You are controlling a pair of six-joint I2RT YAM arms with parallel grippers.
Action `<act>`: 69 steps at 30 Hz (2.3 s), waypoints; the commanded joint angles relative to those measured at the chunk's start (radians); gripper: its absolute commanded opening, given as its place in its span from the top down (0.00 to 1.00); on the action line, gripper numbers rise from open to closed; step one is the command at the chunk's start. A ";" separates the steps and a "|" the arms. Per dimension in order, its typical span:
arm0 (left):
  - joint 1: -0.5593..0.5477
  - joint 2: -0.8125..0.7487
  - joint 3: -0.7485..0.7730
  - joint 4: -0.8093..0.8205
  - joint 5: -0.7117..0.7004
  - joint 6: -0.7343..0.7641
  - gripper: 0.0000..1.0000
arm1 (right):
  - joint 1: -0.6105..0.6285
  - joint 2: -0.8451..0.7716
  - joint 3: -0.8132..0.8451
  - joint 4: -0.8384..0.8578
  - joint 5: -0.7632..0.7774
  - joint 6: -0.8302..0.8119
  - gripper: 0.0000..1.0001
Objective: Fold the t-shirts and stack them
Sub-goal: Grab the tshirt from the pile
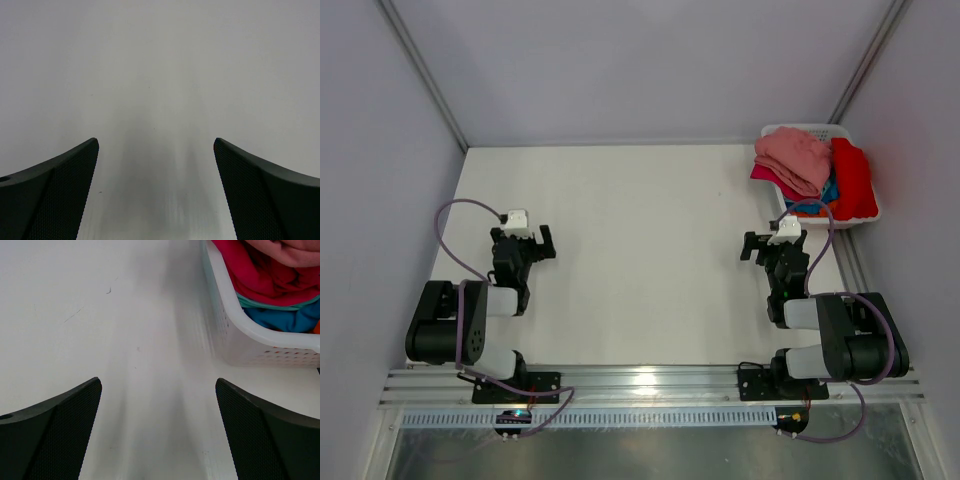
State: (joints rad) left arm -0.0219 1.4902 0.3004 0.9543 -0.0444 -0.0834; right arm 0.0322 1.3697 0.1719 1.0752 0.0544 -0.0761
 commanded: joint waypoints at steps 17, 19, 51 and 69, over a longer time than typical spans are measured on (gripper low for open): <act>0.005 -0.002 0.002 0.066 -0.017 -0.004 0.01 | -0.003 -0.006 0.023 0.054 0.018 0.012 0.01; 0.007 -0.002 0.002 0.067 -0.017 -0.004 0.01 | -0.003 -0.006 0.023 0.054 0.018 0.012 0.01; 0.005 -0.002 0.000 0.069 -0.015 -0.004 0.01 | -0.003 -0.034 0.021 0.032 -0.036 -0.007 0.01; 0.005 -0.004 0.002 0.067 -0.015 -0.003 0.01 | -0.003 -0.316 0.366 -0.610 -0.083 -0.082 0.01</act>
State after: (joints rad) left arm -0.0219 1.4902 0.3004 0.9543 -0.0444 -0.0834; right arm 0.0322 1.1004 0.4484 0.6258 -0.0174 -0.1192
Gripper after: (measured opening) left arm 0.993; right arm 0.993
